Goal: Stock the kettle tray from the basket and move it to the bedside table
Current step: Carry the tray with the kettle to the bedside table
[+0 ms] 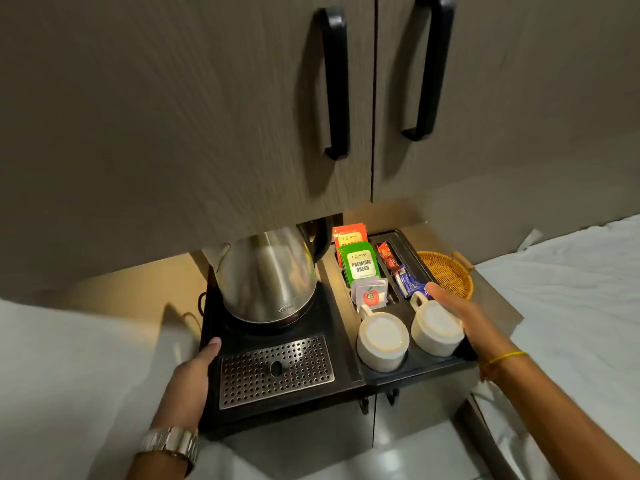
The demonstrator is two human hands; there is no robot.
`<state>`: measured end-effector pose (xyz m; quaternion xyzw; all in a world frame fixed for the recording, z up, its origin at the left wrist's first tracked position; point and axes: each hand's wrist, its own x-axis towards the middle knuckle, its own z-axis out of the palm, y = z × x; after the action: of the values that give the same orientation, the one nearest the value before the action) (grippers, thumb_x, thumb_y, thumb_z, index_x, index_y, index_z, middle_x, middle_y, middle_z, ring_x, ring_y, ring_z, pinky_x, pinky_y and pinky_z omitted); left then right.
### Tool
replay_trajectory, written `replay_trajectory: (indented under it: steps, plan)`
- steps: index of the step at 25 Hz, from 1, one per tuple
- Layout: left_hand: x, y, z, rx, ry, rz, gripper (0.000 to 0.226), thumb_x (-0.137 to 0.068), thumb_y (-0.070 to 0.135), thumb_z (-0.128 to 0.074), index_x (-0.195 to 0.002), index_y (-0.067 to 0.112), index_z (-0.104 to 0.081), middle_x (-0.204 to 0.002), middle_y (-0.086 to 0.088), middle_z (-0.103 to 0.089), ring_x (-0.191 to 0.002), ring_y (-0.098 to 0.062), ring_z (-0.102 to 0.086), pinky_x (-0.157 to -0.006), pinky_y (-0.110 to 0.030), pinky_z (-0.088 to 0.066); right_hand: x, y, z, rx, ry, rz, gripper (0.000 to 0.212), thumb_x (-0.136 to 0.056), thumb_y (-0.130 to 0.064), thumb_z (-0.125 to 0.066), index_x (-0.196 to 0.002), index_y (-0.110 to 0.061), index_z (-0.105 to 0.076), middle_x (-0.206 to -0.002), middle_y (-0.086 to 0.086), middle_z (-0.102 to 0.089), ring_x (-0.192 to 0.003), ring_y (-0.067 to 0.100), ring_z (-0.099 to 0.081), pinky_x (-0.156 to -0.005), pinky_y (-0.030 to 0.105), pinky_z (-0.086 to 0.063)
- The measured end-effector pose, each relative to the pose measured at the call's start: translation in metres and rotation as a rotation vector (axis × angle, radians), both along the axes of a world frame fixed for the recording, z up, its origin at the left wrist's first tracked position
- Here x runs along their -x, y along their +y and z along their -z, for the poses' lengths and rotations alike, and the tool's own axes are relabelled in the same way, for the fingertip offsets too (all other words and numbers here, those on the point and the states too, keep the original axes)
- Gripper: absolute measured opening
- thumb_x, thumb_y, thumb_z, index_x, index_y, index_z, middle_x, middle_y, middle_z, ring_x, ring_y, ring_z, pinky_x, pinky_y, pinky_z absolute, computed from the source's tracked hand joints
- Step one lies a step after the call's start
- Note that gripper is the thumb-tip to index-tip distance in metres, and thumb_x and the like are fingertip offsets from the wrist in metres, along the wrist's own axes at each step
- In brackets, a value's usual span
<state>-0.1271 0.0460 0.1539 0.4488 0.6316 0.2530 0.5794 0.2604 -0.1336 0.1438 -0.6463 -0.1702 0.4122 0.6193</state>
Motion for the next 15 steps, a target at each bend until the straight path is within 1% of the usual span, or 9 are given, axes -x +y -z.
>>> replay_trajectory:
  steps: [1, 3, 4, 5, 7, 9, 10, 13, 15]
  plan:
    - [0.001, -0.006, -0.003, 0.027, -0.033, 0.006, 0.058, -0.086, 0.055, -0.068, -0.112, 0.004, -0.074, -0.11, -0.023, -0.076, -0.11, -0.045, -0.068, -0.112, -0.059, -0.043, 0.0, -0.01, -0.005, 0.014, -0.004, 0.007, 0.04, -0.077, -0.055, -0.078, -0.101, -0.023, -0.073, -0.084, -0.005, -0.082, -0.068, 0.01, -0.078, -0.053, 0.021, -0.057]
    - [0.001, -0.02, -0.004, 0.081, -0.079, 0.032, 0.064, -0.087, 0.054, -0.069, -0.132, 0.008, -0.065, -0.129, -0.022, -0.069, -0.126, -0.046, -0.06, -0.117, -0.06, -0.036, -0.001, -0.025, -0.008, 0.07, 0.009, 0.043, 0.033, -0.086, -0.051, -0.071, -0.1, -0.022, -0.071, -0.095, 0.002, -0.08, -0.078, 0.018, -0.074, -0.073, 0.03, -0.054]
    - [-0.002, -0.03, -0.003, 0.088, -0.097, 0.044, 0.064, -0.088, 0.051, -0.068, -0.135, 0.008, -0.063, -0.13, -0.022, -0.069, -0.125, -0.045, -0.06, -0.117, -0.059, -0.036, -0.003, -0.038, -0.008, 0.068, 0.019, 0.065, 0.033, -0.089, -0.046, -0.068, -0.102, -0.016, -0.071, -0.095, 0.005, -0.076, -0.08, 0.019, -0.069, -0.082, 0.033, -0.05]
    - [-0.005, -0.041, -0.002, 0.077, -0.12, 0.054, 0.061, -0.09, 0.048, -0.067, -0.134, 0.006, -0.062, -0.126, -0.023, -0.07, -0.121, -0.044, -0.063, -0.116, -0.057, -0.039, -0.004, -0.051, -0.008, 0.067, 0.026, 0.072, 0.034, -0.091, -0.043, -0.067, -0.106, -0.012, -0.07, -0.09, 0.004, -0.074, -0.081, 0.018, -0.066, -0.086, 0.036, -0.046]
    - [-0.014, -0.063, 0.002, 0.024, -0.091, 0.056, 0.06, -0.092, 0.047, -0.065, -0.136, 0.006, -0.06, -0.124, -0.023, -0.071, -0.117, -0.044, -0.064, -0.114, -0.058, -0.041, -0.003, -0.078, -0.01, 0.111, 0.032, 0.093, 0.04, -0.09, -0.046, -0.068, -0.111, -0.011, -0.071, -0.082, 0.004, -0.078, -0.083, 0.021, -0.069, -0.082, 0.033, -0.049]
    - [-0.021, -0.091, 0.003, -0.037, -0.049, 0.069, 0.066, -0.092, 0.052, -0.064, -0.142, 0.01, -0.054, -0.131, -0.023, -0.066, -0.123, -0.045, -0.06, -0.115, -0.059, -0.039, 0.001, -0.113, -0.013, 0.124, 0.023, 0.089, 0.053, -0.08, -0.059, -0.072, -0.11, -0.016, -0.074, -0.09, 0.006, -0.082, -0.086, 0.023, -0.076, -0.069, 0.03, -0.054]
    - [-0.021, -0.104, 0.003, -0.041, -0.049, 0.064, 0.069, -0.091, 0.054, -0.064, -0.144, 0.011, -0.053, -0.133, -0.023, -0.065, -0.125, -0.046, -0.058, -0.115, -0.06, -0.038, 0.002, -0.13, -0.013, 0.127, 0.015, 0.097, 0.062, -0.071, -0.063, -0.074, -0.109, -0.014, -0.076, -0.093, 0.007, -0.083, -0.087, 0.024, -0.077, -0.068, 0.029, -0.055]
    - [-0.033, -0.151, 0.006, -0.104, -0.004, 0.092, 0.066, -0.09, 0.056, -0.064, -0.135, 0.008, -0.059, -0.127, -0.017, -0.067, -0.126, -0.045, -0.058, -0.114, -0.054, -0.04, 0.002, -0.203, -0.019, 0.129, 0.001, 0.127, 0.078, -0.056, -0.068, -0.073, -0.107, -0.009, -0.08, -0.096, 0.011, -0.082, -0.096, 0.03, -0.077, -0.082, 0.036, -0.055]
    - [-0.046, -0.188, 0.002, -0.113, 0.011, 0.078, 0.051, -0.089, 0.054, -0.067, -0.117, 0.011, -0.07, -0.113, -0.016, -0.074, -0.114, -0.042, -0.065, -0.112, -0.056, -0.043, 0.003, -0.259, -0.025, 0.133, 0.009, 0.147, 0.076, -0.057, -0.067, -0.073, -0.108, -0.011, -0.081, -0.099, 0.01, -0.082, -0.1, 0.03, -0.075, -0.095, 0.041, -0.054]
